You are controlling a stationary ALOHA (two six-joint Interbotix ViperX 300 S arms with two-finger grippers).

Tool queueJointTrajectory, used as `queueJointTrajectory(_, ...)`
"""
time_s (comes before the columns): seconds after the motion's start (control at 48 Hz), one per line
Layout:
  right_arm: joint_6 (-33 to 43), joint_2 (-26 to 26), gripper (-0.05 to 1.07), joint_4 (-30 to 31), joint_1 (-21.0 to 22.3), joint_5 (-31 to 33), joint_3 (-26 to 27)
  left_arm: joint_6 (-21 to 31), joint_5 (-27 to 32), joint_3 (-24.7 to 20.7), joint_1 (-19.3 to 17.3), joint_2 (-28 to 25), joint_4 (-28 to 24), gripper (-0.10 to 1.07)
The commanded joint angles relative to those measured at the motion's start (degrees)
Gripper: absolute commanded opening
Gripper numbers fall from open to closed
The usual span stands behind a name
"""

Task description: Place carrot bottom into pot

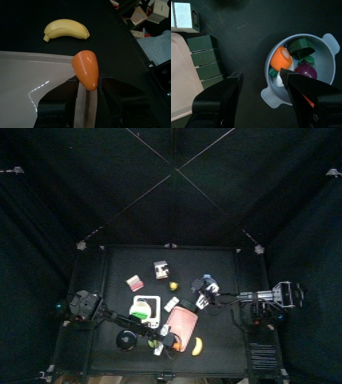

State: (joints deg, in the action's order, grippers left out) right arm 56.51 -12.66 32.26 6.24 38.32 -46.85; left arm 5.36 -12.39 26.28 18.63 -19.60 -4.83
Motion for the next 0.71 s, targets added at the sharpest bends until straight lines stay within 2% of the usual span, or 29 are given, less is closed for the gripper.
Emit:
queueJointTrajectory(0.0,0.09,-0.7,0.93,0.09,-0.18,-0.18,0.53,0.0,-0.18,-0.35,-0.18,2.29,-0.09,0.73)
queueJointTrajectory(0.312,0.09,-0.62,0.93,0.09,-0.35,-0.18,0.44,-0.09,-0.18,4.13,-2.02,8.17,-0.26,0.73)
queueJointTrajectory(0.542,0.09,-0.7,0.93,0.09,-0.35,-0.18,0.44,-0.09,0.26,11.87,-4.66,17.67,-1.32,0.73)
queueJointTrajectory(0.688,0.0,-0.7,0.93,0.09,-0.26,-0.18,0.53,0.0,2.72,17.4,-6.06,25.05,-1.32,0.73)
